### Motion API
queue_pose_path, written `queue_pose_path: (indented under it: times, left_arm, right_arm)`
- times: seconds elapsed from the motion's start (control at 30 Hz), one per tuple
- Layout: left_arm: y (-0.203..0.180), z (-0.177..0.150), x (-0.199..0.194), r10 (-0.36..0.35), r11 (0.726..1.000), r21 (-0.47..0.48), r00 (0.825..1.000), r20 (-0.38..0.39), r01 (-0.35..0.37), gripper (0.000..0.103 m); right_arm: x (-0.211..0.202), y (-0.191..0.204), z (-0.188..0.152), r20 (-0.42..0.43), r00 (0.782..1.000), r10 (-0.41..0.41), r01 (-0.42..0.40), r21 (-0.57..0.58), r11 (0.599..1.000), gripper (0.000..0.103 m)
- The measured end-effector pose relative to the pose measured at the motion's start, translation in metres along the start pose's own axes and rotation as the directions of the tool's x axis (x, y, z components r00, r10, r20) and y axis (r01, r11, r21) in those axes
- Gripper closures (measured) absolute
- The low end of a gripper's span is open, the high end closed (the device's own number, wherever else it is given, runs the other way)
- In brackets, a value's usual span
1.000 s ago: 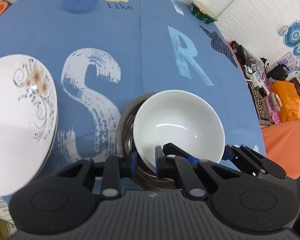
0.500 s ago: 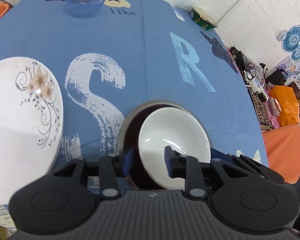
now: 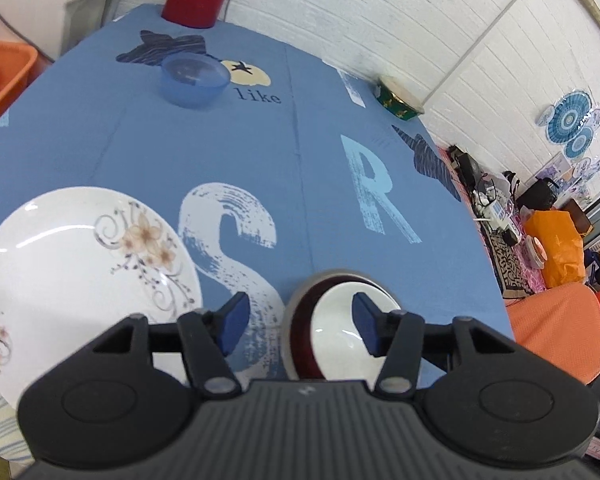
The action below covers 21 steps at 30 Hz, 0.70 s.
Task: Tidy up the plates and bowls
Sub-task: 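Open both tools to release the red bowl, then grasp the rim of the clear blue bowl with both tools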
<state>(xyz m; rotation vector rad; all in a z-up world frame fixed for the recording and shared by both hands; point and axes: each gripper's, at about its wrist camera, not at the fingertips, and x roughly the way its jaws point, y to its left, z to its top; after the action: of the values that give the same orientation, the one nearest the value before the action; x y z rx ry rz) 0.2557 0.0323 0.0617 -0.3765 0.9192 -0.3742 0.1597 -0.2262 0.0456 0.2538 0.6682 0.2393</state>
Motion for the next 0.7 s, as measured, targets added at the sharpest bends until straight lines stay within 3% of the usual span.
queue_pose_path:
  times: [0.2, 0.37, 0.6, 0.7]
  left_arm:
    - [0.051, 0.025, -0.018, 0.088, 0.994, -0.065, 0.995, 0.043, -0.085, 0.047]
    - [0.09, 0.058, -0.023, 0.157, 0.983, -0.106, 0.985, 0.073, -0.149, 0.046]
    - [0.122, 0.137, -0.005, 0.186, 0.979, -0.105, 0.977, 0.106, -0.175, 0.044]
    - [0.127, 0.175, 0.019, 0.177, 0.983, -0.057, 0.978, 0.106, -0.172, 0.041]
  right_arm:
    - [0.018, -0.003, 0.011, -0.021, 0.99, 0.139, -0.135, 0.134, 0.982, 0.054]
    - [0.054, 0.017, 0.033, -0.136, 0.975, 0.178, -0.16, 0.13, 0.978, 0.054]
    - [0.121, 0.049, 0.104, -0.185, 0.978, 0.096, -0.096, 0.009, 0.995, 0.054]
    - [0.168, 0.069, 0.139, -0.201, 0.979, -0.013, -0.011, -0.118, 0.993, 0.054]
